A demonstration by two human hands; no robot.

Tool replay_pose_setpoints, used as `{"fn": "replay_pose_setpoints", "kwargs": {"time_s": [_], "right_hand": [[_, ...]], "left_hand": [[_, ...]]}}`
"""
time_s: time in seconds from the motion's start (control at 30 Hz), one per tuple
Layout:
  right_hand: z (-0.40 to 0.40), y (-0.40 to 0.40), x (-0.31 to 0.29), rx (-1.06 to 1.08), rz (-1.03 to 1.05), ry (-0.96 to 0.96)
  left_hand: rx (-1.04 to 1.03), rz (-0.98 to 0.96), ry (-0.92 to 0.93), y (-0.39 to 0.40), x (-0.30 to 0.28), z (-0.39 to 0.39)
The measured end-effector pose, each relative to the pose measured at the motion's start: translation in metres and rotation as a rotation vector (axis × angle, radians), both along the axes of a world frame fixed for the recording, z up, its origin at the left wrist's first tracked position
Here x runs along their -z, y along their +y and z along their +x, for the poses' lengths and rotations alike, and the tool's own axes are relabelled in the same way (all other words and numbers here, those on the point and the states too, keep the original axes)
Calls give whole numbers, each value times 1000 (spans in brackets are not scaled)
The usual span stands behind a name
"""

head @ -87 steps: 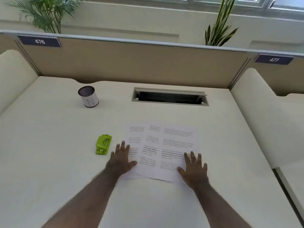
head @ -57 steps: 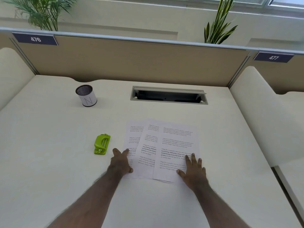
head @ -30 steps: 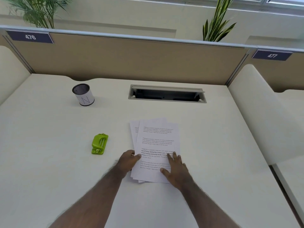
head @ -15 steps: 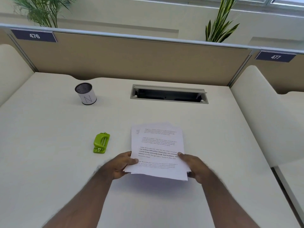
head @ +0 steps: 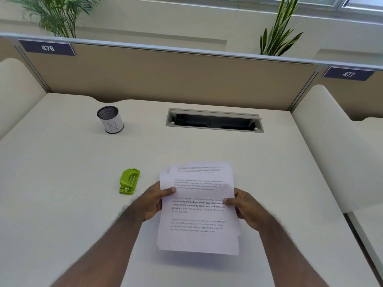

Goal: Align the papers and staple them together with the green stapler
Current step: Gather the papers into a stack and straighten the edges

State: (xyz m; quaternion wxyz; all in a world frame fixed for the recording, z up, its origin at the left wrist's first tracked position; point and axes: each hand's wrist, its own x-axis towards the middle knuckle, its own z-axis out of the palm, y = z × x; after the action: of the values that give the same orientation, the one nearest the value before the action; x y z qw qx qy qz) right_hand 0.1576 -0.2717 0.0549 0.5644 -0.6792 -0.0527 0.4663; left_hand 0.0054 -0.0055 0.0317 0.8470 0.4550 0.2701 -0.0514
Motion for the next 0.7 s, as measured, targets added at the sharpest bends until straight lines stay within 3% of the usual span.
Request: {"fn": "replay_pose_setpoints", "kwargs": {"time_s": [0.23,0.7], "right_hand": [[6,11,-21,142,153,-122],[26,18,-66,158,360,-408]], "left_hand": [[-38,172,-55,-7,-34,19],[35,426,-362,25,-105,47]]}}
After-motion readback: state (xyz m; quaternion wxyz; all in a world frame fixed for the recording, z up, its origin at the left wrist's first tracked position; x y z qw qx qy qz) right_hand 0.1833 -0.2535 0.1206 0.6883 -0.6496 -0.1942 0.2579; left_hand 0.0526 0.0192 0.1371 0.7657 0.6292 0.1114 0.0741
